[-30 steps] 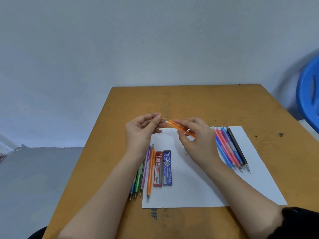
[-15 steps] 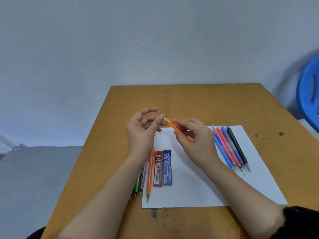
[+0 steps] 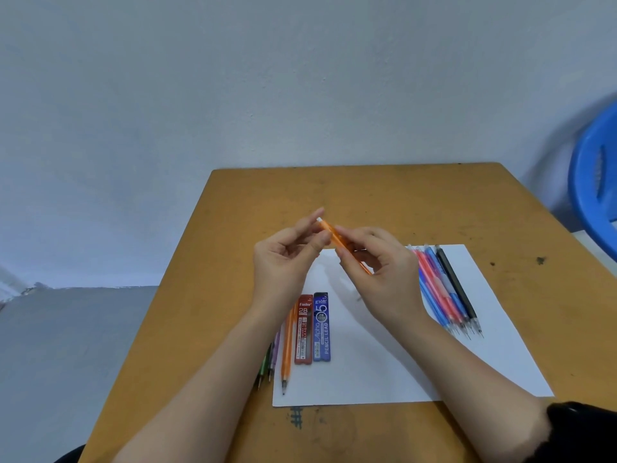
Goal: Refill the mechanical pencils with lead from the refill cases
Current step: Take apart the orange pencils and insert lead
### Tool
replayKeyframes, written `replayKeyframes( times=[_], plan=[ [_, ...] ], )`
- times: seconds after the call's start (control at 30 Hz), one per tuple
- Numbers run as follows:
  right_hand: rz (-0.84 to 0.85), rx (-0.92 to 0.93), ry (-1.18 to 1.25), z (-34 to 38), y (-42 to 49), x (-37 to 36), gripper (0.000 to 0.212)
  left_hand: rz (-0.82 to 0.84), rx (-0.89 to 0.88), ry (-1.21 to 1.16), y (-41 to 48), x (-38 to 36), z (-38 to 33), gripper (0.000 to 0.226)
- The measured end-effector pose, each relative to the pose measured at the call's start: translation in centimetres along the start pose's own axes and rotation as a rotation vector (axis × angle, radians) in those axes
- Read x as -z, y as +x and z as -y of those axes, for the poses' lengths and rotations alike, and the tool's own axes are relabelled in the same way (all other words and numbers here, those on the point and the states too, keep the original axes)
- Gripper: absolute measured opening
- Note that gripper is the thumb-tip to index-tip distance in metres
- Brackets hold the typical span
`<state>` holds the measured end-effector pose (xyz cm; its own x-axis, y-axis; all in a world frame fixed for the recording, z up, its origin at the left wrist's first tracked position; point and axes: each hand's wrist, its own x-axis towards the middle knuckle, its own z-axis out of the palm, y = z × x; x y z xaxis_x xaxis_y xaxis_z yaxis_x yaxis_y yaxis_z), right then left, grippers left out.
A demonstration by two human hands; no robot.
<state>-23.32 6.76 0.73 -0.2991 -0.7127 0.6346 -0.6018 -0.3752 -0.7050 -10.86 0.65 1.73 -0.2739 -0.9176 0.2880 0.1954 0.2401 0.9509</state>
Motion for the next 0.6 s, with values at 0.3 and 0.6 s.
replayKeyframes(
  times=[0.3, 0.6],
  plan=[
    [0.020, 0.161, -0.013, 0.2, 0.3, 0.6, 0.031, -0.038, 0.024, -0.148, 0.4, 0.2, -0.3, 0.024],
    [0.205, 0.059, -0.045, -1.3, 1.5, 2.2, 0.035, -0.337, 0.004, -0.344, 2.2, 3.3, -1.6, 0.034]
  ],
)
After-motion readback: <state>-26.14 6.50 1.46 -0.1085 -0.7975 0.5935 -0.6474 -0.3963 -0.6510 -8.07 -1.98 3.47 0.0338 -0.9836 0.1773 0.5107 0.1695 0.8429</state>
